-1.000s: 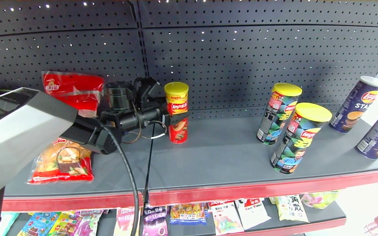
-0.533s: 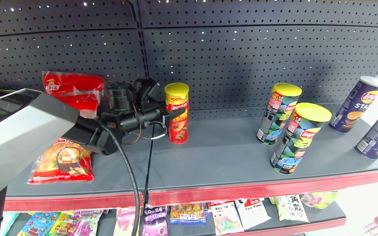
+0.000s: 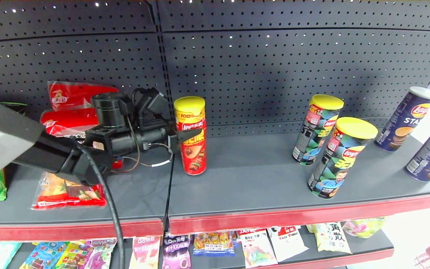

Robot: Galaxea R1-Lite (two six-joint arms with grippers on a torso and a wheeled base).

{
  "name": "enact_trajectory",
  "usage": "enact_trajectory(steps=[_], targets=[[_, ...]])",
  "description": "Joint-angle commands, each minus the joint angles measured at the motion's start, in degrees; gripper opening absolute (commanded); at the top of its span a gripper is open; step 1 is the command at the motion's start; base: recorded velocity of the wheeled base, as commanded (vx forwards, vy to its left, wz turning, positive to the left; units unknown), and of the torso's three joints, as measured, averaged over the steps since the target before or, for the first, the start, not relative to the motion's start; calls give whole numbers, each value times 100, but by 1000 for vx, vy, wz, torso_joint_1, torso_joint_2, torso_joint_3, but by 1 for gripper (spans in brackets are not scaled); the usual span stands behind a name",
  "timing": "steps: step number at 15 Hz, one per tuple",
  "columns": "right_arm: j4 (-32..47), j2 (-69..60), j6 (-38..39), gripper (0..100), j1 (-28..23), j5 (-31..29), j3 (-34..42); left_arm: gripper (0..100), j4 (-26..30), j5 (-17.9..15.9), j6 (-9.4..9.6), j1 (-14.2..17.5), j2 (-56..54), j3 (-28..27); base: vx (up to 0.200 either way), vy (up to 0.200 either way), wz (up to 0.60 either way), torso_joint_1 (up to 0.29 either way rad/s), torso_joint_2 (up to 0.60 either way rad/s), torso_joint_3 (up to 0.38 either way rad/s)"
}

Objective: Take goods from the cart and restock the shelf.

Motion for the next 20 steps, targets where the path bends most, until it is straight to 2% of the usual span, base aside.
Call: enact_trajectory(steps=[1,5,7,15,20], targets=[[-1,-3,-2,0,2,-1,-2,0,-13,-123,-101,19,-636,433,0,0,0,0,0,0],[-10,-3,-2,0,2,-1,-2,0,-400,-370,-66,10,-952,1417,0,0,0,0,0,0],[-1,-3,-2,0,2,-9,-2,0,-822,-317,-66,1,-917,1795,0,0,0,0,0,0],[-1,6,-2,0,2,-1,7,0,-936,-308,-57,-42,-943,2111,0,0,0,0,0,0],[-1,15,7,0,2,-1,7,0,-936,-378,154,-42,-970,2366,0,0,0,0,0,0]])
